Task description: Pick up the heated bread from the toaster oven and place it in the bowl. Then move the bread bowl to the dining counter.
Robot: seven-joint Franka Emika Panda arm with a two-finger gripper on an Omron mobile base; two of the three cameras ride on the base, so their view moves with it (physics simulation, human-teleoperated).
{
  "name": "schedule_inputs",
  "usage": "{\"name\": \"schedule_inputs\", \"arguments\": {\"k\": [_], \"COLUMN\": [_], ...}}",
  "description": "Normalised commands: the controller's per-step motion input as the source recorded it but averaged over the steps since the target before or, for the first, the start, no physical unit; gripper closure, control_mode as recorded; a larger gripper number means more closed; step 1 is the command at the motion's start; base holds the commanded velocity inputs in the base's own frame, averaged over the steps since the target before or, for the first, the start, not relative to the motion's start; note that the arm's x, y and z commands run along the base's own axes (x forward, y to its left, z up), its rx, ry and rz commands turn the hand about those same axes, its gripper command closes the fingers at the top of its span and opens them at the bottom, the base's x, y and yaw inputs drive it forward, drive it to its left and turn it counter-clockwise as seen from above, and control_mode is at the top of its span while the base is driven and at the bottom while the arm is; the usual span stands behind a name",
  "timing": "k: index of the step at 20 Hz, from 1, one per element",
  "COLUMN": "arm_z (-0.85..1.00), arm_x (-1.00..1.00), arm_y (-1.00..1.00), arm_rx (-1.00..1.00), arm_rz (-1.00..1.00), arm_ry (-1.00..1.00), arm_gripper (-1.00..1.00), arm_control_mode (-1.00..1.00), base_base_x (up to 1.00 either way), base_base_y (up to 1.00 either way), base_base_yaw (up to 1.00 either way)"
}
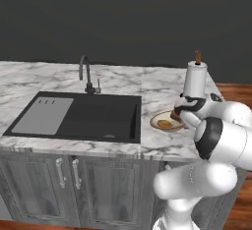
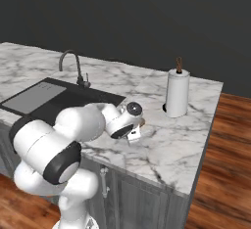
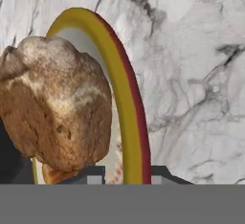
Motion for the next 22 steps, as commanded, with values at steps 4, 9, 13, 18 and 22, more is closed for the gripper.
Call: {"name": "schedule_inputs", "arguments": {"k": [4,9,13,18,22], "arm_z": [-0.30,0.00,0.31,0.78,1.00], "arm_x": [0.54,-0.09,-0.83,-1.00,-1.00], "arm_y": [0.01,0.00,-0.04,-0.04,0.00], "arm_rx": [0.00,0.00,0.02,0.01,0.00], "arm_rz": [0.00,-0.02,-0.08,-0.06,-0.01], "arm_ry": [0.00,0.00,0.00,-0.05,-0.24], "arm_gripper": [-1.00,-1.00,-1.00,-1.00,-1.00], "arm_control_mode": [-1.00,-1.00,-1.00,-1.00,-1.00], "base_base_x": [0.00,0.00,0.00,0.00,0.00], "base_base_y": [0.00,0.00,0.00,0.00,0.00], "base_base_yaw": [0.00,0.00,0.00,0.00,0.00]}}
